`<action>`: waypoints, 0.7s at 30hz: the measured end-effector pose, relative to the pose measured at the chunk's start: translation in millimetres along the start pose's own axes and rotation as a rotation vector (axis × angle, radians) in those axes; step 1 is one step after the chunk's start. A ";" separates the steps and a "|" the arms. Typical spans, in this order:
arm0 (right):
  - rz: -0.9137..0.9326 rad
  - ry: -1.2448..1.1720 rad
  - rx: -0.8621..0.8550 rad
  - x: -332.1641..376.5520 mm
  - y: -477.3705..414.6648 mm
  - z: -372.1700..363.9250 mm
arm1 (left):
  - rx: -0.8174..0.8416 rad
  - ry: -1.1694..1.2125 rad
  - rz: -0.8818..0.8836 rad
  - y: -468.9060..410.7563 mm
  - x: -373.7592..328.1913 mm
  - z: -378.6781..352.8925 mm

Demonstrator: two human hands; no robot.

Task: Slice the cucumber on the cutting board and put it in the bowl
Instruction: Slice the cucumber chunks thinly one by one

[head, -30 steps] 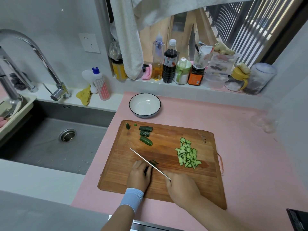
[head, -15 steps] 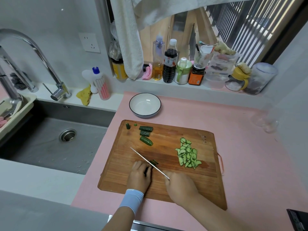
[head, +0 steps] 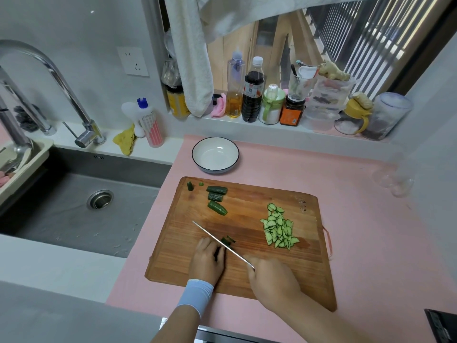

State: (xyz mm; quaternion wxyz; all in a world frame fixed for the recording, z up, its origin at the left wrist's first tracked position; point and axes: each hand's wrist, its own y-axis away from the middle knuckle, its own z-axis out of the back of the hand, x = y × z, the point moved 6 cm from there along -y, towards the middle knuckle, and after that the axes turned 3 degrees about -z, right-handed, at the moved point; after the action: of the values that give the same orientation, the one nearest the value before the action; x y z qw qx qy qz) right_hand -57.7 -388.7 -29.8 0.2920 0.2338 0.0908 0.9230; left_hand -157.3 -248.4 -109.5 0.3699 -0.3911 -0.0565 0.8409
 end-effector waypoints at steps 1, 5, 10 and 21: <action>-0.004 -0.002 0.001 -0.1 -1.4 -1.3 | -0.002 0.002 -0.001 -0.1 0.2 0.1; -0.030 -0.024 0.027 -0.3 -7.5 -8.3 | 0.008 -0.007 0.000 0.6 1.4 -0.2; -0.050 -0.024 0.046 -1.3 -10.8 -10.1 | -0.003 -0.004 -0.027 3.6 -1.1 0.4; -0.033 0.021 0.024 0.7 -7.7 -5.1 | -0.003 0.014 0.009 2.3 2.7 -1.6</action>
State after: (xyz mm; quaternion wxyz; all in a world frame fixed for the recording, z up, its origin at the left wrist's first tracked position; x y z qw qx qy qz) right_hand -56.8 -382.2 -36.3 0.3035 0.2262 0.1085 0.9192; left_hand -158.7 -248.6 -113.1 0.3661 -0.3976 -0.0535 0.8397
